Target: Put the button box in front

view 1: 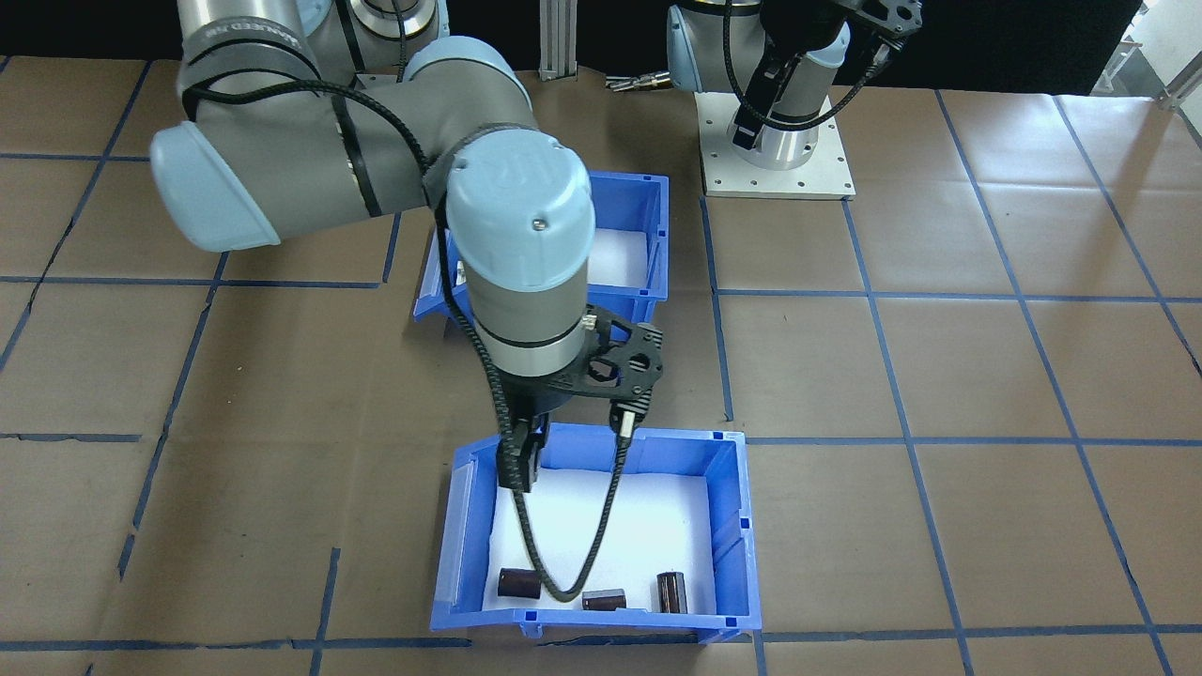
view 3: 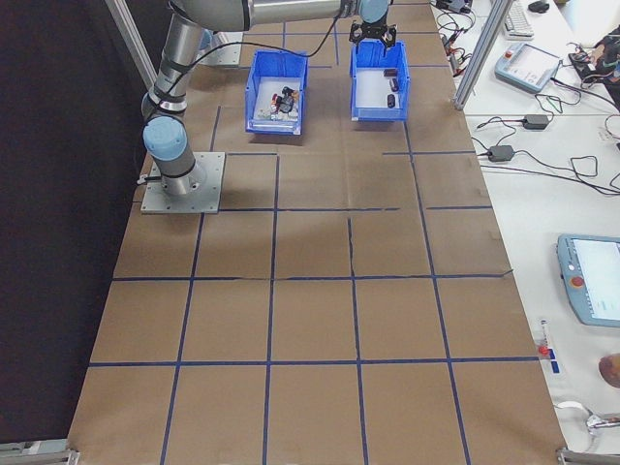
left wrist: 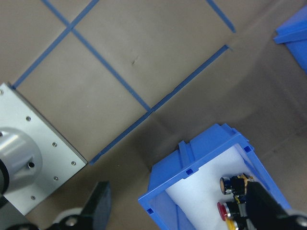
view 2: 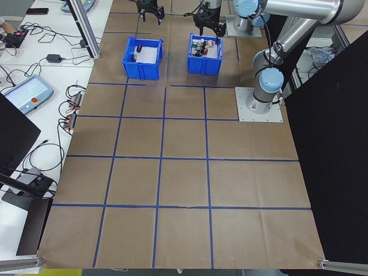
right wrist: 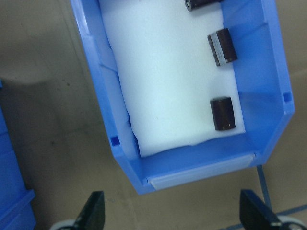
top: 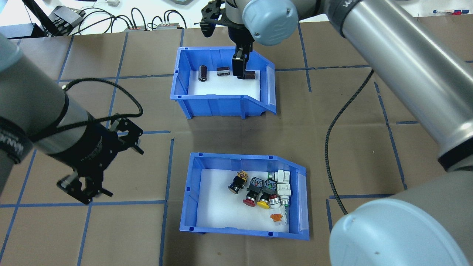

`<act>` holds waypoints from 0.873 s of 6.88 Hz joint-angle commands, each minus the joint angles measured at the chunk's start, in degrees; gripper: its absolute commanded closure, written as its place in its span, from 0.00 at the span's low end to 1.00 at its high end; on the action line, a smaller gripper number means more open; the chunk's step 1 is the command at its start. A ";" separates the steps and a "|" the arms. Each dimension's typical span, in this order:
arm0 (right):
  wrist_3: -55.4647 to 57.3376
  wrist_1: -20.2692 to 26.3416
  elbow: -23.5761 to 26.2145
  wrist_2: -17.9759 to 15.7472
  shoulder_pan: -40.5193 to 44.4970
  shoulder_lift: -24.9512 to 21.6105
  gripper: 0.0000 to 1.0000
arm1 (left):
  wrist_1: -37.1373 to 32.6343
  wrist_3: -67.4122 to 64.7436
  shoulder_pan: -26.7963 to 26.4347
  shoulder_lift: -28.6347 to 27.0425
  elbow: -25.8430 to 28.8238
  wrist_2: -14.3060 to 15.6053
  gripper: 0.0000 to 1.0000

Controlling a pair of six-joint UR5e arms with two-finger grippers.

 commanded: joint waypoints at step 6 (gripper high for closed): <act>0.75 -6.39 0.32 -2.16 8.64 9.75 0.00 | 3.50 -35.47 -9.85 7.03 -12.41 -4.16 0.01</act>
